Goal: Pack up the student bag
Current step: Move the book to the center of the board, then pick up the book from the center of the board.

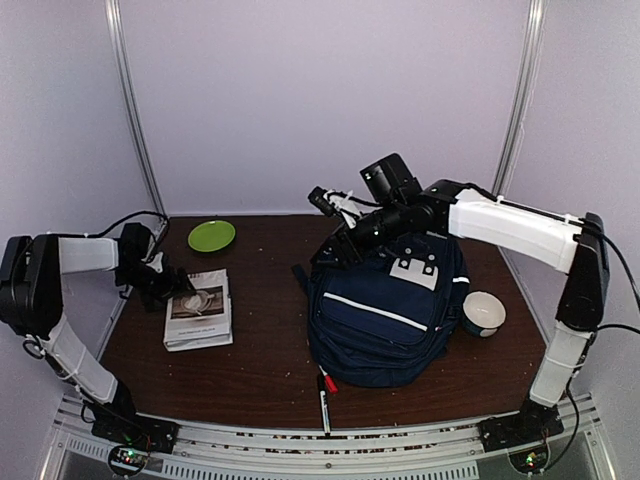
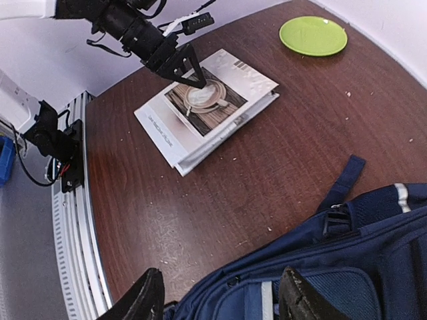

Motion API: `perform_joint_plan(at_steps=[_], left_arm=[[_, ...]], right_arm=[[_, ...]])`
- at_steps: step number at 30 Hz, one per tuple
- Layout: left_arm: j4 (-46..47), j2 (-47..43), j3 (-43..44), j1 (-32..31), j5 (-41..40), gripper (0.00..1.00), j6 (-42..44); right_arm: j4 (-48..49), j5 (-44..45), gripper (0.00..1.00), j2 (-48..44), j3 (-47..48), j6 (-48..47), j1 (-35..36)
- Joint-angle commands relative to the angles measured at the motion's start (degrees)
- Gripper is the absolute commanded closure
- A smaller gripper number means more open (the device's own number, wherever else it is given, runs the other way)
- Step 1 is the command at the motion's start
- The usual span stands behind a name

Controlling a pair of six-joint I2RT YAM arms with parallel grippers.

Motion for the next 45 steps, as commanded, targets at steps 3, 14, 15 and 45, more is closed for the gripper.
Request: perform_joint_plan(at_steps=[3,14,15,45], left_arm=[[6.2,-1.6,-1.7,-12.6,0.8,0.08,-7.6],[7.5,-3.5,-5.0,-16.5,-5.0,0.08,-8.9],[7.6,-3.6,-5.1,-16.5,-5.5,0.08,-8.6],[10.3,-3.6,-6.7,-20.1,-3.5,0.12,-10.5]], right_arm=[[0.4,-4.3,0.45,7.4,5.5,9.0,2.6],[1.2,-11.9,0.64,26.8,15.8,20.5,4.0],[0.9,-11.9,0.64,28.1,17.0,20.9,4.4],[23.6,-27.8,0.79,39.3,12.6,48.1,6.1]])
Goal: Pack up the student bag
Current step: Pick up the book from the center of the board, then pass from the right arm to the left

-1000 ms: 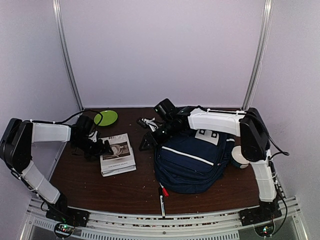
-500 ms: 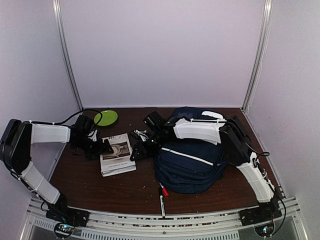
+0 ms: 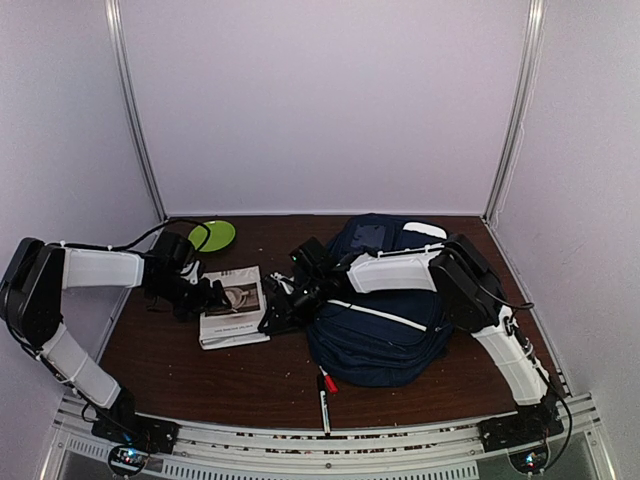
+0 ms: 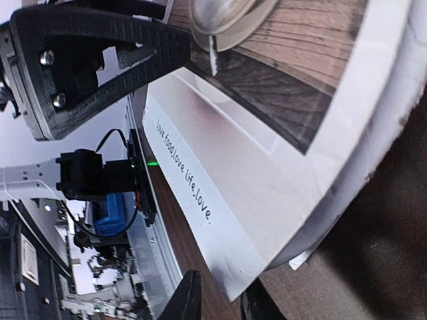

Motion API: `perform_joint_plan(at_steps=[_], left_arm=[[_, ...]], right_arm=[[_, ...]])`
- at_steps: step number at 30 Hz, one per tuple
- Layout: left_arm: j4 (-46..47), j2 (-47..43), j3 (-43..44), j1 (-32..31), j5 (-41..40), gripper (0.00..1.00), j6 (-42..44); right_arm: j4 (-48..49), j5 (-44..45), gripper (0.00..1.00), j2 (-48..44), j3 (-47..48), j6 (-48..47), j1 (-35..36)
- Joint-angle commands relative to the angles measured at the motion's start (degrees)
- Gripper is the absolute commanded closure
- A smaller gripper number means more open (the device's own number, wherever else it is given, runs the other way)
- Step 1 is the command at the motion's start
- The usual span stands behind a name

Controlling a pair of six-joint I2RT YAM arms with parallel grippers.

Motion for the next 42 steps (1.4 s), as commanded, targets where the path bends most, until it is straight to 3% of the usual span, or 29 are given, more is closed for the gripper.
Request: perform_joint_plan(at_steps=[1,6,14,21,25,34,42], left_arm=[[1.7,-1.3,-1.2,-1.0,-0.8,0.12,-0.5],[0.8,-3.6,-1.7,-1.0,-2.8,0.11,-0.6],[-0.1,-13.8,-5.1,-1.0,-6.0,0.02,-1.1],[3.2,-19.1,-9.9,-0.9,-1.0,0.02,-5.8],[6.8,-22.1,-12.1,-0.9,1.5,0.02,-10.7],[23.2,-22.0,-16.5,-1.0,8.0,0.02,-26.3],[43.2,-15.3,-21.0,-2.5,12.3,0.02,-40.5]], right_arm=[[8.1,-4.1,0.82,0.7,-1.9,6.0,-0.1],[10.0,-4.1,1.00,-2.9,-3.6,5.8,-0.4],[16.5,-6.3,1.00,-8.2,-8.1,6.5,-0.9],[39.8,-10.1,1.00,-11.4,-13.3,23.6,-2.3],[40.5,-10.5,1.00,-14.2,-14.7,23.5,-3.4],[37.4,-10.2,1.00,-17.1,-18.5,19.7,-4.8],[39.9,-11.1,1.00,-17.0,-21.3,20.7,-5.5]])
